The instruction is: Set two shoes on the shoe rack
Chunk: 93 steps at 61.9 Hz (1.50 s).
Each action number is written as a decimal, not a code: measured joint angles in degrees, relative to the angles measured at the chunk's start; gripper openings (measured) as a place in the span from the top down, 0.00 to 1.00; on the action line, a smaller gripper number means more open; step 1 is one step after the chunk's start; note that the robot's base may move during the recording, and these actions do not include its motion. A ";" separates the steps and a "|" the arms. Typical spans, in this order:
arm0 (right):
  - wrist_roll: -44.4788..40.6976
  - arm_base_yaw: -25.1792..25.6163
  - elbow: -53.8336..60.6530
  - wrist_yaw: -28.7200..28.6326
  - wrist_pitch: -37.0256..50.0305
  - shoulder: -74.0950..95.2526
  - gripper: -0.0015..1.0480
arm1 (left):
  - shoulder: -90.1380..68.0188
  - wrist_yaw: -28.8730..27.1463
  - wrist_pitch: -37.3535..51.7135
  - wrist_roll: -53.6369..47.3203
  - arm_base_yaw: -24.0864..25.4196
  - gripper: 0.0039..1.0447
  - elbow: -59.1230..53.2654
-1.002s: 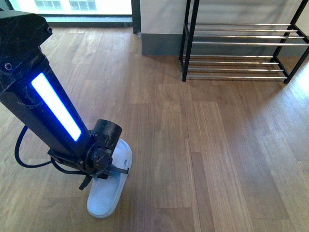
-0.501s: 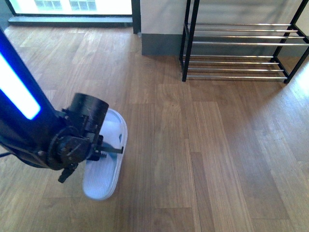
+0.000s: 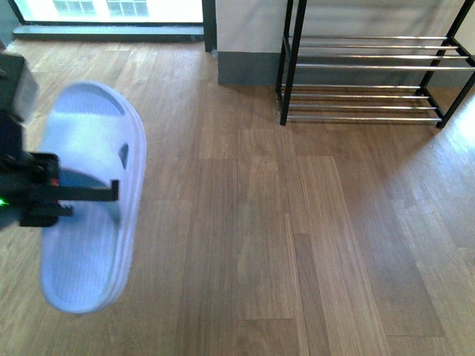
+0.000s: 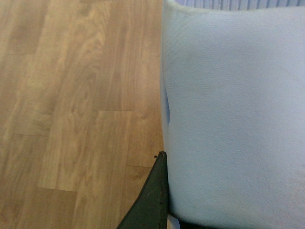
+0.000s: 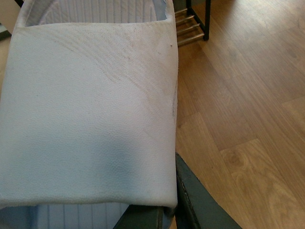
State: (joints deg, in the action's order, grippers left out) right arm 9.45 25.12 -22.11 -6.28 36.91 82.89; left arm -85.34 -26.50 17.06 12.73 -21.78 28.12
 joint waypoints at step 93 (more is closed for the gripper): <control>0.02 0.00 0.04 0.00 -0.02 -0.02 0.98 | 25.44 -5.33 -13.33 0.04 -3.02 0.98 -3.76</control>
State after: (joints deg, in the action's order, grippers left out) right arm 9.48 25.12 -22.06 -6.28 36.88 82.87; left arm -59.90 -31.83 3.73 12.78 -24.80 24.36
